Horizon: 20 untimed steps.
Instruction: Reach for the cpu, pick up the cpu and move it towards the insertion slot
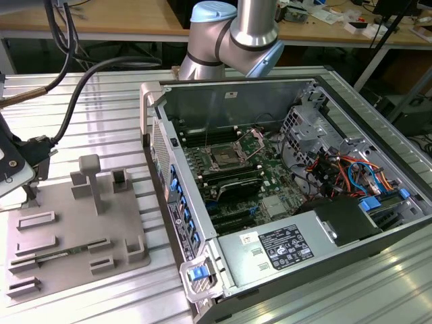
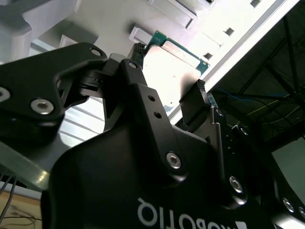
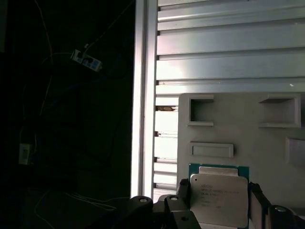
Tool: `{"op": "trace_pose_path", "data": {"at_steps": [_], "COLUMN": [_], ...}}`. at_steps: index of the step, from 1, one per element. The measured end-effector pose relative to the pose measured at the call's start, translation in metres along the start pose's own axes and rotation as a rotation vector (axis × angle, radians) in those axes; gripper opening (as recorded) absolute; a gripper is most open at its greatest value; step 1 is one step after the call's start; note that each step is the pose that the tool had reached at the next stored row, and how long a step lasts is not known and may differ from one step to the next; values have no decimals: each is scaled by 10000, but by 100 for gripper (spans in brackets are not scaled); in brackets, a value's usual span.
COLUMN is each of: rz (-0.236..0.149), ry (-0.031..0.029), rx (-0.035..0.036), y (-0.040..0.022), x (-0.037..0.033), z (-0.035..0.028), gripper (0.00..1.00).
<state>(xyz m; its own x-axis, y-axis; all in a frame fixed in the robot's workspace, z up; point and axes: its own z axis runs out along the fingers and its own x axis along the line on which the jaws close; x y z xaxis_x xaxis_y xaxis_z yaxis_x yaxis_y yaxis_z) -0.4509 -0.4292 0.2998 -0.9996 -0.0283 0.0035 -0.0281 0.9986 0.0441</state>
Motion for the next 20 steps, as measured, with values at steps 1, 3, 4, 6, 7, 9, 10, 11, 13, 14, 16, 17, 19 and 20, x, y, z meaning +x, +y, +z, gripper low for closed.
{"op": "trace_pose_path", "data": {"at_steps": [1, 3, 4, 6, 7, 9, 10, 11, 13, 14, 16, 17, 19, 20], "rz": [0, 0, -1, 0, -1, -1, 0, 0, 0, 0, -1, -1, 0, 0], "ry": [0, -2, -3, -2, -1, -1, -1, -2, 2, 2, -2, -1, 0, -1], "rx": [0, -1, -2, -2, -1, -1, -1, -2, 1, 0, -1, -1, -1, -1], "y": [1, 1, 0, 0, 0, 0, 1, 1, 1, 2, 2, 2, 3, 3], "x": [0, 0, 0, 0, 0, 0, 0, 0, 0, 0, 0, 0, 0, 0], "z": [-9, -17, -18, -23, -26, -32, -36, -38, -51, -55, -69, -74, -86, -91], "gripper": [55, 55, 55, 55, 55, 55, 55, 55, 55, 55, 55, 55, 55, 55]}}
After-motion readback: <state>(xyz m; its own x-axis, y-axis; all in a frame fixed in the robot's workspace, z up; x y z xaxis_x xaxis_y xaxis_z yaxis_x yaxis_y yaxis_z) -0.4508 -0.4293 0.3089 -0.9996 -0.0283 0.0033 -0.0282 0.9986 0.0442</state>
